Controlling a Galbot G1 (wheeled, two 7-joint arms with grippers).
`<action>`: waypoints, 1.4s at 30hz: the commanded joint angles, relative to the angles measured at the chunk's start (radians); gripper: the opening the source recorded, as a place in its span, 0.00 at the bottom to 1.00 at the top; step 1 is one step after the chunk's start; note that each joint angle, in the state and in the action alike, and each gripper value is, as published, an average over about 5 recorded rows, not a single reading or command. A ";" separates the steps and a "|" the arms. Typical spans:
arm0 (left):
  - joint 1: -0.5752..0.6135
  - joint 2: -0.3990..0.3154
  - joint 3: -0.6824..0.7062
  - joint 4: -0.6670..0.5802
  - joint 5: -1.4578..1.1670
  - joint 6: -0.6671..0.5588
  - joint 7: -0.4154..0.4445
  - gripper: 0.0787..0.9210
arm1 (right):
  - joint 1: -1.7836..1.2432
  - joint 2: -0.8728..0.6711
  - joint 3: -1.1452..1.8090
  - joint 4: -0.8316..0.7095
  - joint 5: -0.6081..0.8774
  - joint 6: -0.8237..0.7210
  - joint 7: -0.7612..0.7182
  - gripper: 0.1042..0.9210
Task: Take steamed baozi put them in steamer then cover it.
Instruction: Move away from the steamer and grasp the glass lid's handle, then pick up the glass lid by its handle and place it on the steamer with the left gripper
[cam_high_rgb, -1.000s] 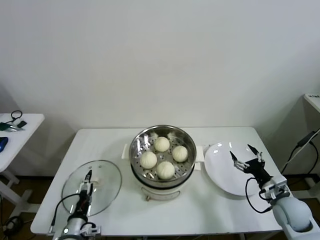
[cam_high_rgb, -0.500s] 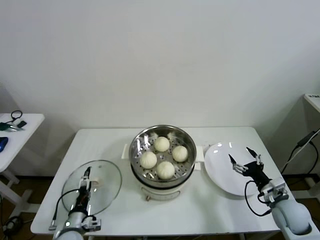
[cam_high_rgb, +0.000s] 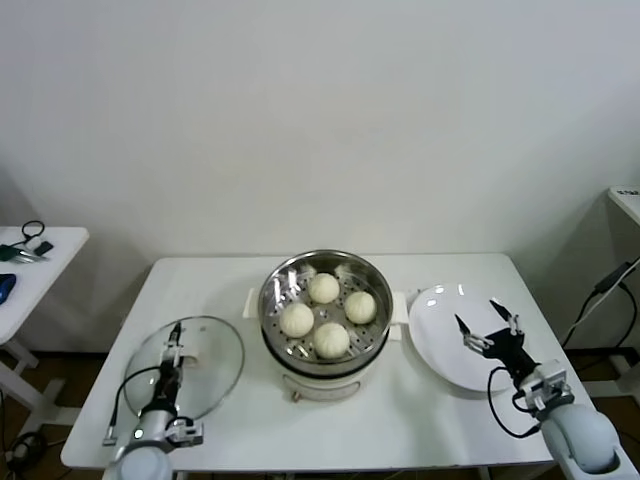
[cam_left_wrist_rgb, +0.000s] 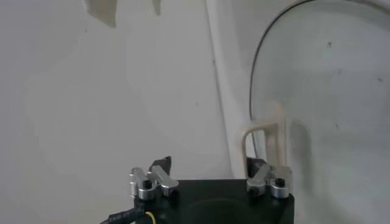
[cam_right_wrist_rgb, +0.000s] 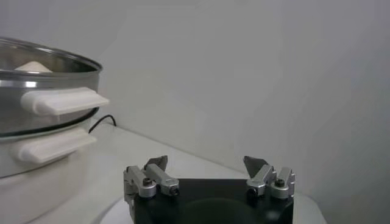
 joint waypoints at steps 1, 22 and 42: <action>-0.022 0.000 0.001 0.041 -0.006 -0.009 -0.006 0.73 | 0.001 0.007 0.003 -0.006 -0.016 0.007 -0.006 0.88; 0.018 0.010 0.004 -0.042 -0.113 -0.025 0.006 0.07 | 0.012 0.020 0.004 -0.039 -0.037 0.031 -0.020 0.88; 0.277 0.102 -0.032 -0.520 -0.259 0.283 -0.006 0.07 | 0.032 -0.004 0.004 -0.063 -0.031 0.044 -0.028 0.88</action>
